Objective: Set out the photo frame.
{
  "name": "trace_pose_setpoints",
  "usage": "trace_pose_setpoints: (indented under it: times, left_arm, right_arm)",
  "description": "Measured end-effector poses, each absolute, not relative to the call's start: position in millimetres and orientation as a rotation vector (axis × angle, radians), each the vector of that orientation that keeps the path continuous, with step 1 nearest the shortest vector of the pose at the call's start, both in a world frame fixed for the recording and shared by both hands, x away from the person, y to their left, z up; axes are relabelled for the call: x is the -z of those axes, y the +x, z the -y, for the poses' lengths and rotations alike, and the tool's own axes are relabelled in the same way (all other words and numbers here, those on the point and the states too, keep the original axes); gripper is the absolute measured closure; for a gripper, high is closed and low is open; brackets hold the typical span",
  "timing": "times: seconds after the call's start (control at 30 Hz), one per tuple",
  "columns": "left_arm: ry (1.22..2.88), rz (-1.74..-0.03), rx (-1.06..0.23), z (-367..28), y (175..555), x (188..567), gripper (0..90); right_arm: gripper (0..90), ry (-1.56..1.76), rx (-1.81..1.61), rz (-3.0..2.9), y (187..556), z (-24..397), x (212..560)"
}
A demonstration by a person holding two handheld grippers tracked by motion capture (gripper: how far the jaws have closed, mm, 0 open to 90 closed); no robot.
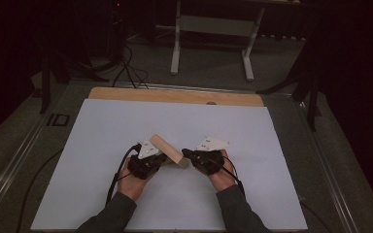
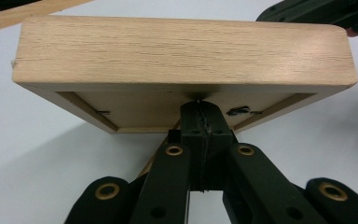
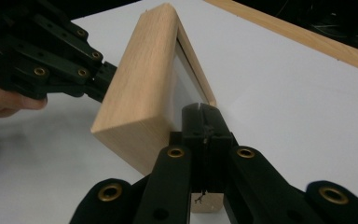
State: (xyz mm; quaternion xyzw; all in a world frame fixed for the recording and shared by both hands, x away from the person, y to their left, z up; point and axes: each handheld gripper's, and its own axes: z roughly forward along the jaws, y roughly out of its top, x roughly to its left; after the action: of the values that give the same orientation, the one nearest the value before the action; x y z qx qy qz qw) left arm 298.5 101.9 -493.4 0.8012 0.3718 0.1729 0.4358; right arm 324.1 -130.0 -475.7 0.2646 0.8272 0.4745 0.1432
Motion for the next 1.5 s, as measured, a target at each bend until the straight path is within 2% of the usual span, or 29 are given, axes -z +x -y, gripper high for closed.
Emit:
trace_pose_setpoints:
  times: [1.5]
  left_arm:
    - [1.962, -0.993, -0.422, -112, 308, 500, 89.4]
  right_arm:
    - [89.6, 0.666, -1.329, -2.506, 312, 109, 489]
